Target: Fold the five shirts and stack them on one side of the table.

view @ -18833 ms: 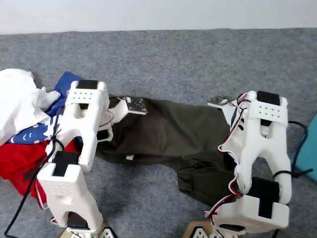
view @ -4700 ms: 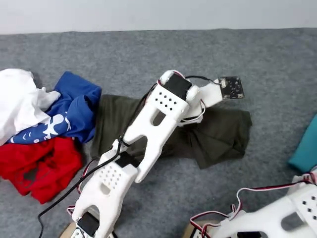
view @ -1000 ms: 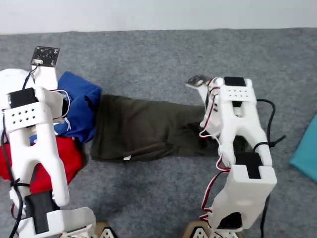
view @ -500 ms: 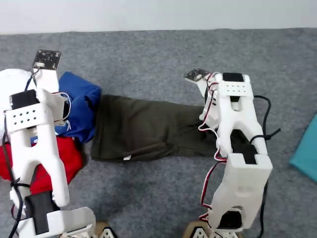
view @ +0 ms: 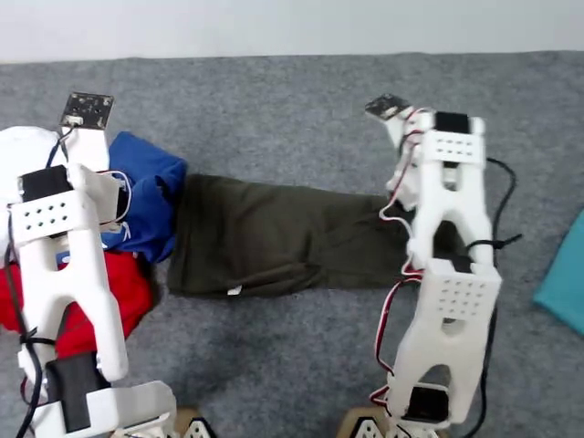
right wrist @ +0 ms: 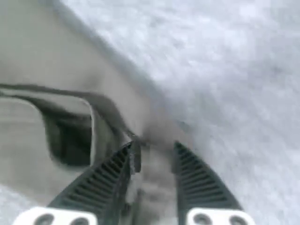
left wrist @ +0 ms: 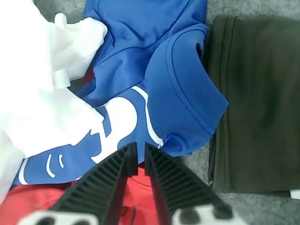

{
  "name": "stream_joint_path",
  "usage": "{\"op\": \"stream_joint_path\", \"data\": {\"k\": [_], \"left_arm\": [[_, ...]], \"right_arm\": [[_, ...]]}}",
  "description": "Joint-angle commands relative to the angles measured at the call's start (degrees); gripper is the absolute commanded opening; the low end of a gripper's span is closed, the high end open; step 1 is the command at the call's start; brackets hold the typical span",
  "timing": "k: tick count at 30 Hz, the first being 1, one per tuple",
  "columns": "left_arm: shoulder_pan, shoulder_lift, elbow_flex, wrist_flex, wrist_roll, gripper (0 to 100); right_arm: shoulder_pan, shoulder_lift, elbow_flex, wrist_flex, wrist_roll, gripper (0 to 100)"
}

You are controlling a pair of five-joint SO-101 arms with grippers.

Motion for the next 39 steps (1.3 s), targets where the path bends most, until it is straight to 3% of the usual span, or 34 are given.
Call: {"op": "stream_joint_path", "data": {"k": [1,5,12,17,22,28,39], "left_arm": [[-0.1,-2.9,-0.3,0.3,-0.2,4],[0.1,-2.9,-0.3,0.0,0.0,4],[0.1,-2.9,-0.4,-0.1,0.1,4],[0.1,-2.9,-0.6,-0.2,0.1,4],[0.2,-2.9,-0.7,-0.3,0.0,4],[0.2,-2.7,-0.7,-0.4,0.0,4],[0.1,-2.5,-0.7,-0.4,-0.4,4]], "right_arm": [[2.2,-1.4,-6.8,5.5,-0.9,16.9],[1.9,-1.5,-11.0,13.2,-1.1,16.6],[0.2,-5.8,-3.3,13.0,-1.0,15.9],[-2.6,-11.1,5.7,12.9,-1.1,0.7],[-5.3,-14.1,10.5,12.7,-4.6,0.9],[-7.7,-9.2,11.9,12.4,-4.7,0.9],[-3.7,2.9,12.0,12.5,-4.7,0.9]]}}
